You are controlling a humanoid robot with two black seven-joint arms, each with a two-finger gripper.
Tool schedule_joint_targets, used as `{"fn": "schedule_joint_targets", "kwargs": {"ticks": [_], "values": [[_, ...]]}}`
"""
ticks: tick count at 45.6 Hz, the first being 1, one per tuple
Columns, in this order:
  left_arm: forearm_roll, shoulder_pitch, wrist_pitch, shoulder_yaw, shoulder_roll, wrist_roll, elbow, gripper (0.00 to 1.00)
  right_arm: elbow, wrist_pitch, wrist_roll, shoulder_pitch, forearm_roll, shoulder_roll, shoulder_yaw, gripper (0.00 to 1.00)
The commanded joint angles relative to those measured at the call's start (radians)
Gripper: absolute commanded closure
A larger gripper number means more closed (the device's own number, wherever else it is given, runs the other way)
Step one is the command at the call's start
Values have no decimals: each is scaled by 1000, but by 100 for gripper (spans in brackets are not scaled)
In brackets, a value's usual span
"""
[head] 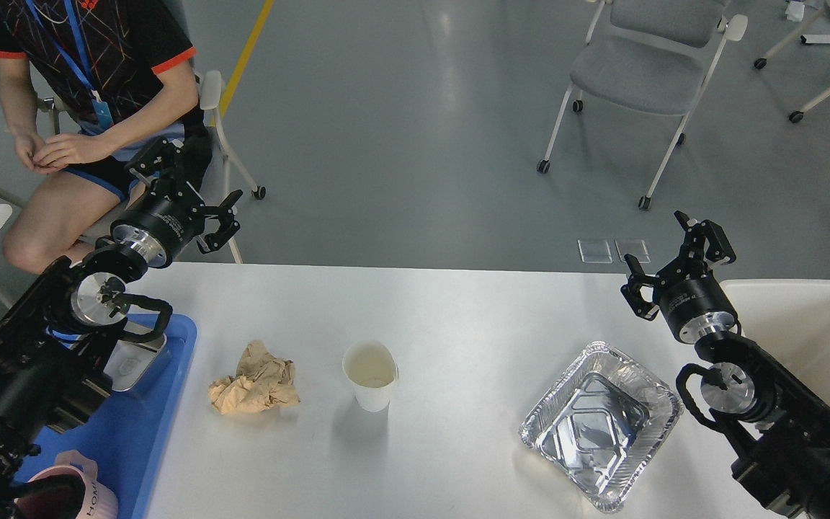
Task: Tidy desktop
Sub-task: 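Raise the left arm and move the right gripper toward the foil tray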
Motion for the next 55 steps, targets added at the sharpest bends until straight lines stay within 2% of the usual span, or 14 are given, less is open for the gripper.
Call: {"fn": "schedule_joint_targets", "kwargs": {"ticks": [1,4,9,18,20,26,30,38,55], "values": [[-60,17,73,-38,-81,-48,0,4,0,4,-7,1,0,-3,-6,0],[-91,33,113,-60,-109,-48,0,4,1,6,-12,9,0,-6,-37,0],[-93,52,121,-57,-130,-48,-1,4,11,6,-42,47,0,-40,-135,0],[-91,98,111,-44,-121,-45,-4,4,15,10,-173,200,3,-167,-336,0],[-91,112,93,-44,-117,-45,-6,4,18,15,-216,260,8,-222,-424,0],[-89,135,-31,-47,-92,-48,-7,4,64,44,-269,368,9,-326,-656,0],[-91,142,-87,-49,-74,-60,-7,4,141,75,-280,417,8,-395,-811,0],[-93,150,-79,-57,-67,-62,-4,4,356,116,-282,458,0,-579,-971,0],[-94,193,-56,-60,-71,-60,-10,4,679,245,-280,458,-251,-998,-1012,0]]}}
